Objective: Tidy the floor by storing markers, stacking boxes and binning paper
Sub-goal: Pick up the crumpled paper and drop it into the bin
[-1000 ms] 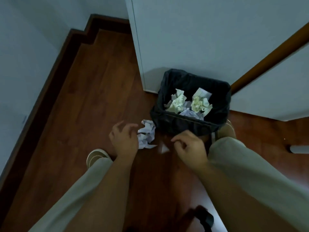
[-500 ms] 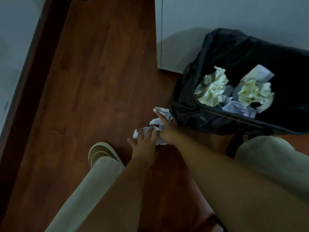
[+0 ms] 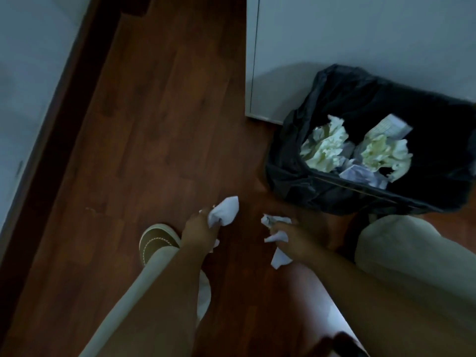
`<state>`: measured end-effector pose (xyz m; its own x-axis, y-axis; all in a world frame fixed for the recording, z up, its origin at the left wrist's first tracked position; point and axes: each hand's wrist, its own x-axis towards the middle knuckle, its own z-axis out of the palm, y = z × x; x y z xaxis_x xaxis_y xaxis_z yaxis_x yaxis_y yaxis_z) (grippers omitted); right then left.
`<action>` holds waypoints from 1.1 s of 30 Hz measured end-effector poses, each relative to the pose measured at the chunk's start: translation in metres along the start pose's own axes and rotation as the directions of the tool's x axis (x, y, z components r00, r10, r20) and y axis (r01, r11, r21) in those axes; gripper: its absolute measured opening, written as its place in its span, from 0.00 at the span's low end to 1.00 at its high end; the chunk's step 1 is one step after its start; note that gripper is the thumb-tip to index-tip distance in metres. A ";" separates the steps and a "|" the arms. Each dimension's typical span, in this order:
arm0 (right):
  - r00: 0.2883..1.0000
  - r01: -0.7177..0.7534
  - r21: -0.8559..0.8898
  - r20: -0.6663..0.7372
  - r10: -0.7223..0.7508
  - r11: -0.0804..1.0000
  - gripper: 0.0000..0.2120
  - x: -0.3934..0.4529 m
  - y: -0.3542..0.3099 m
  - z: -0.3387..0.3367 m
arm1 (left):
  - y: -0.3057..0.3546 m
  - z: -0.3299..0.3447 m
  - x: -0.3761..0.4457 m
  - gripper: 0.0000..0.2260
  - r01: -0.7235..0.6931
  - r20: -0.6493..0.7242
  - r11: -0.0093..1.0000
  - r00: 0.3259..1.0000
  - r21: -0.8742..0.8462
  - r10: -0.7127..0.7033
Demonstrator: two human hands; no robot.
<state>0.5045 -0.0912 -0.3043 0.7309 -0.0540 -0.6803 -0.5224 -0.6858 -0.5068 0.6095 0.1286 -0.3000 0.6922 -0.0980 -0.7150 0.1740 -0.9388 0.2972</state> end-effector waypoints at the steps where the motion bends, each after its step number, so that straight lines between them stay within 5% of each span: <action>1: 0.993 0.108 0.051 -0.045 -0.106 0.993 0.15 -0.015 0.002 -0.005 | 0.003 -0.004 -0.003 0.16 -0.021 -0.078 0.998 0.997 -0.052 0.017; 3: 0.965 0.260 0.134 -0.066 -0.253 0.956 0.20 -0.053 0.001 -0.018 | 0.023 -0.020 -0.018 0.18 -0.083 -0.163 0.971 0.985 -0.224 0.047; 5: 0.967 0.235 0.095 -0.124 -0.223 0.967 0.23 -0.082 -0.016 -0.038 | 0.054 -0.045 -0.034 0.21 -0.193 -0.288 0.893 0.955 -0.407 0.075; 8: 0.866 0.396 0.060 -0.356 -0.351 0.916 0.24 -0.124 -0.055 -0.083 | 0.109 -0.091 -0.064 0.22 -0.368 -0.460 0.727 0.884 -0.580 0.080; 9: 0.787 0.453 -0.014 -0.464 -0.407 0.892 0.23 -0.139 -0.069 -0.106 | 0.132 -0.107 -0.079 0.19 -0.431 -0.508 0.675 0.856 -0.598 0.097; 12: 0.386 0.422 -0.203 -0.842 -0.378 0.884 0.20 -0.166 -0.088 -0.169 | 0.194 -0.137 -0.117 0.17 -0.650 -0.695 0.564 0.697 -0.509 0.176; 14: 0.278 0.394 -0.109 -0.932 -0.231 0.912 0.22 -0.173 -0.086 -0.204 | 0.231 -0.143 -0.145 0.16 -0.750 -0.735 0.561 0.591 -0.350 0.332; 16: 0.329 0.355 -0.094 -0.919 -0.219 0.930 0.23 -0.174 -0.081 -0.222 | 0.258 -0.139 -0.168 0.21 -0.786 -0.635 0.556 0.580 -0.270 0.511; 18: 0.428 0.331 -0.113 -0.867 -0.256 0.937 0.21 -0.175 -0.069 -0.229 | 0.269 -0.133 -0.179 0.28 -0.756 -0.474 0.581 0.648 -0.302 0.597; 22: 0.638 0.289 0.071 -0.758 -0.137 0.955 0.27 -0.185 -0.039 -0.224 | 0.271 -0.127 -0.178 0.22 -0.628 -0.411 0.555 0.778 -0.546 0.476; 26: 0.605 0.254 0.387 -0.779 0.167 0.886 0.25 -0.185 0.000 -0.212 | 0.245 -0.121 -0.153 0.19 -0.460 -0.392 0.748 0.874 -0.478 0.288; 29: 0.689 0.105 0.693 -0.568 0.451 0.713 0.22 -0.168 0.018 -0.205 | 0.227 -0.112 -0.138 0.20 -0.346 -0.276 0.843 0.929 -0.412 0.246; 33: 0.808 0.075 0.906 -0.300 0.507 0.416 0.14 -0.144 0.022 -0.198 | 0.220 -0.094 -0.134 0.15 -0.297 -0.049 0.843 0.950 -0.448 0.308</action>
<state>0.4746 -0.2419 -0.1125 0.4576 -0.6090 -0.6479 -0.5601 0.3685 -0.7419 0.6205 -0.0335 -0.0793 0.7459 -0.3658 -0.5566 0.2554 -0.6147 0.7463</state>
